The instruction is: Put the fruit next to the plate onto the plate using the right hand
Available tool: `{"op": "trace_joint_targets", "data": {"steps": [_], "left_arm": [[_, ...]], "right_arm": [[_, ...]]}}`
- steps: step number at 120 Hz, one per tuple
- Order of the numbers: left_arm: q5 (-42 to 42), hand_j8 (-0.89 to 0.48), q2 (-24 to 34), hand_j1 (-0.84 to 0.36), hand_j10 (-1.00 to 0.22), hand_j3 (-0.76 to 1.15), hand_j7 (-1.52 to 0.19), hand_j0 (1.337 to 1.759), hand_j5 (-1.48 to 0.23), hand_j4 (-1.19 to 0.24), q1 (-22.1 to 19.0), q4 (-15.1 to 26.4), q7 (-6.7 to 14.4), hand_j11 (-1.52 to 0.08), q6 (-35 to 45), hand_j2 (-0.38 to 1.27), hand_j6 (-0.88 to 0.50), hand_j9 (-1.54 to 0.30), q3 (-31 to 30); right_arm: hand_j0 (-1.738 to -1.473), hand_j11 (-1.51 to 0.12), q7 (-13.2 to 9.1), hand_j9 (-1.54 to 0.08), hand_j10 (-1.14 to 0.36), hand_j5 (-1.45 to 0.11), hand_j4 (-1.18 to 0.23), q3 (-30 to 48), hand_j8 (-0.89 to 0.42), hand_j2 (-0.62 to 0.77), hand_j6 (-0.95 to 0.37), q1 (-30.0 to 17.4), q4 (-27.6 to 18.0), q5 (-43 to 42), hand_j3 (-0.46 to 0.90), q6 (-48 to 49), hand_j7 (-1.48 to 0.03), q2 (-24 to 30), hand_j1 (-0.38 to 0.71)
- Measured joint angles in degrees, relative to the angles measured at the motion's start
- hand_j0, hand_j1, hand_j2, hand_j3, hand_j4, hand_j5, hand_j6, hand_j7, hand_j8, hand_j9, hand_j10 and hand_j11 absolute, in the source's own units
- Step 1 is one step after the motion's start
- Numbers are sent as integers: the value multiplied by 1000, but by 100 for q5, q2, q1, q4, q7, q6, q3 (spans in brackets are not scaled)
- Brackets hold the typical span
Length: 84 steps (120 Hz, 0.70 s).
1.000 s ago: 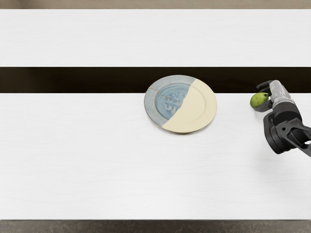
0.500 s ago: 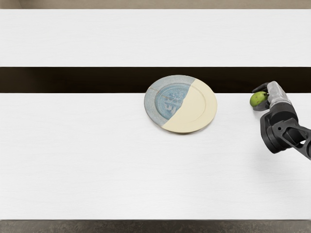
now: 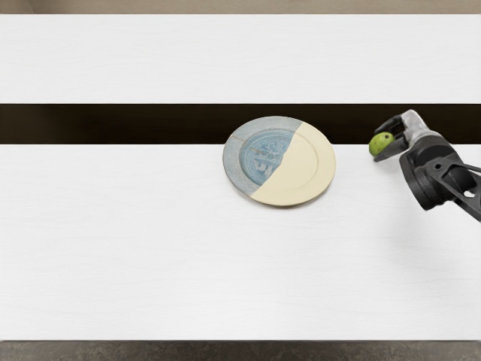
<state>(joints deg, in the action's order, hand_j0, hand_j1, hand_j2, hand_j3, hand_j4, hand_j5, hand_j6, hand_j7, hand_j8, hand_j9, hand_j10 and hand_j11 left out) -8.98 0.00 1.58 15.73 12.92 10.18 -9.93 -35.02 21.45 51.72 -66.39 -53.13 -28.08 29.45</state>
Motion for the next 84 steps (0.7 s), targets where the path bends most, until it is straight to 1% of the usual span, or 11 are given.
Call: {"op": "trace_joint_targets", "data": {"steps": [10,27,32,50,67,84], "left_arm": [[0,-21,0,324,-21,0,-27,1658,-27,-21,0,0,0,-27,0,4,-21,-27,-1],[0,-21,0,324,-21,0,-27,1658,-27,-21,0,0,0,-27,1,4,-21,-27,-1],[0,-21,0,324,-21,0,-27,1658,-27,-21,0,0,0,-27,1,4,-21,-27,-1],[0,-21,0,324,-21,0,-27,1658,-27,-21,0,0,0,-27,1,4,-21,-27,-2],[0,-21,0,324,-21,0,-27,1658,-27,-21,0,0,0,-27,1,4,-21,-27,0],[0,-21,0,324,-21,0,-27,1658,-28,-21,0,0,0,-28,1,4,-21,-27,0]], "right_arm": [[-1656,-1027,2,-1025,-714,-1027,-738,8,-376,363,-418,154,-8,188,2,242,-988,-8,294],[-1657,-1057,6,-1048,-720,-1054,-737,19,-354,367,-406,347,-31,385,2,530,-999,-12,301],[-1658,-1064,8,-1052,-715,-1058,-737,34,-349,393,-403,412,-42,415,2,621,-1001,-22,315],[-1658,-1083,9,-1063,-700,-1070,-738,437,-338,382,-394,524,-97,460,1,1262,-1006,-109,314],[-1658,-1087,8,-1067,-694,-1076,-738,633,-332,384,-390,548,-132,473,1,1717,-1008,-335,317],[-1658,-1089,7,-1069,-685,-1086,-734,677,-319,400,-378,535,-145,486,2,1949,-1009,-663,331]]}}
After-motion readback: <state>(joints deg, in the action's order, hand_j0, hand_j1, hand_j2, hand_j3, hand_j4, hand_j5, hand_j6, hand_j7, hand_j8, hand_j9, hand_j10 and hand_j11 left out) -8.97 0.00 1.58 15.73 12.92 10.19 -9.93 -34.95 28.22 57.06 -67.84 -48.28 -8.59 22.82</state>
